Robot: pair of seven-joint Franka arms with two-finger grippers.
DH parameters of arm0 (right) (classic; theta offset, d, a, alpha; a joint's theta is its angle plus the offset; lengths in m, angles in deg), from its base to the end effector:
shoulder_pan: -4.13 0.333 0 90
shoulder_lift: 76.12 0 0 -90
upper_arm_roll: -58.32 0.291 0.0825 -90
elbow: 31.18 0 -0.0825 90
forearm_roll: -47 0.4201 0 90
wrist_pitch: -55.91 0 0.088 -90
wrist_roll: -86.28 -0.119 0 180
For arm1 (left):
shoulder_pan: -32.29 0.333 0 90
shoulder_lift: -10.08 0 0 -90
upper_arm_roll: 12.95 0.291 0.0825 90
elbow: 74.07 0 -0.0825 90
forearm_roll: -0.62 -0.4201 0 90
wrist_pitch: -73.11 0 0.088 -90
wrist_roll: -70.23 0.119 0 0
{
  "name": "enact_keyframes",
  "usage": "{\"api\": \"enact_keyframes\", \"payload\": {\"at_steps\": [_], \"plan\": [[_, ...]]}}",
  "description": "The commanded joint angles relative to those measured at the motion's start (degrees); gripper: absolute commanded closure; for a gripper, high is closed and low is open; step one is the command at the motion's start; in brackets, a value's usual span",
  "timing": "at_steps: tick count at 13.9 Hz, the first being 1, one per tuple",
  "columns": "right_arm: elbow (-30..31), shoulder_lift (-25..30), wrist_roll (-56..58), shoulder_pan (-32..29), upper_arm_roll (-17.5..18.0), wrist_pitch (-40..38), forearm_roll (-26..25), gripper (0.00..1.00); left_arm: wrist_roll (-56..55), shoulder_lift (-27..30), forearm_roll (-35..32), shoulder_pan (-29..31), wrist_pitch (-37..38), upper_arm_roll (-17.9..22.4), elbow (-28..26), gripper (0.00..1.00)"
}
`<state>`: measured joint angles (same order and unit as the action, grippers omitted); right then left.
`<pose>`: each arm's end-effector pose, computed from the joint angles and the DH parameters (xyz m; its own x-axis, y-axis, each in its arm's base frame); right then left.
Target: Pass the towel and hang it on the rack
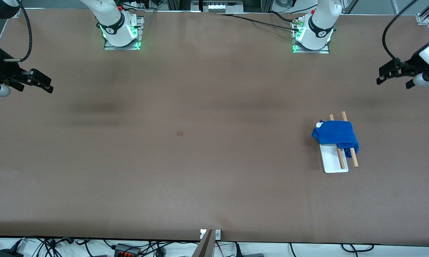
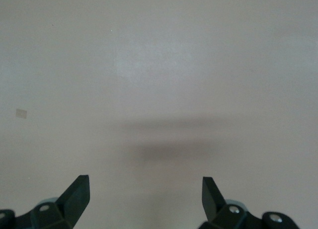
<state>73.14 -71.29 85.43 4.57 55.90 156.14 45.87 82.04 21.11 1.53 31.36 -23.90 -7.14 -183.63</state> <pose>0.5748 -0.0225 0.5241 0.9989 -0.0458 0.0131 -0.0460 -0.9988 0.0157 0.5360 0.0469 0.5319 0.9925 -0.1210 -0.0198 -0.1201 -0.9920 0.0400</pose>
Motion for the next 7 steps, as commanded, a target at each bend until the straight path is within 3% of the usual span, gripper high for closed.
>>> {"api": "enact_keyframes", "payload": {"at_steps": [1, 7], "plan": [[-0.9, -0.3, 0.5, -1.9, 2.7, -0.5, -0.3, 0.00, -0.9, 1.2, -1.7, -0.5, 3.0, 0.3, -0.3, 0.00], [-1.0, 0.1, 0.7, -1.9, 2.3, -2.4, -0.4, 0.00, -1.1, 0.9, -1.6, -1.1, 3.9, 0.3, 1.1, 0.00]]}}
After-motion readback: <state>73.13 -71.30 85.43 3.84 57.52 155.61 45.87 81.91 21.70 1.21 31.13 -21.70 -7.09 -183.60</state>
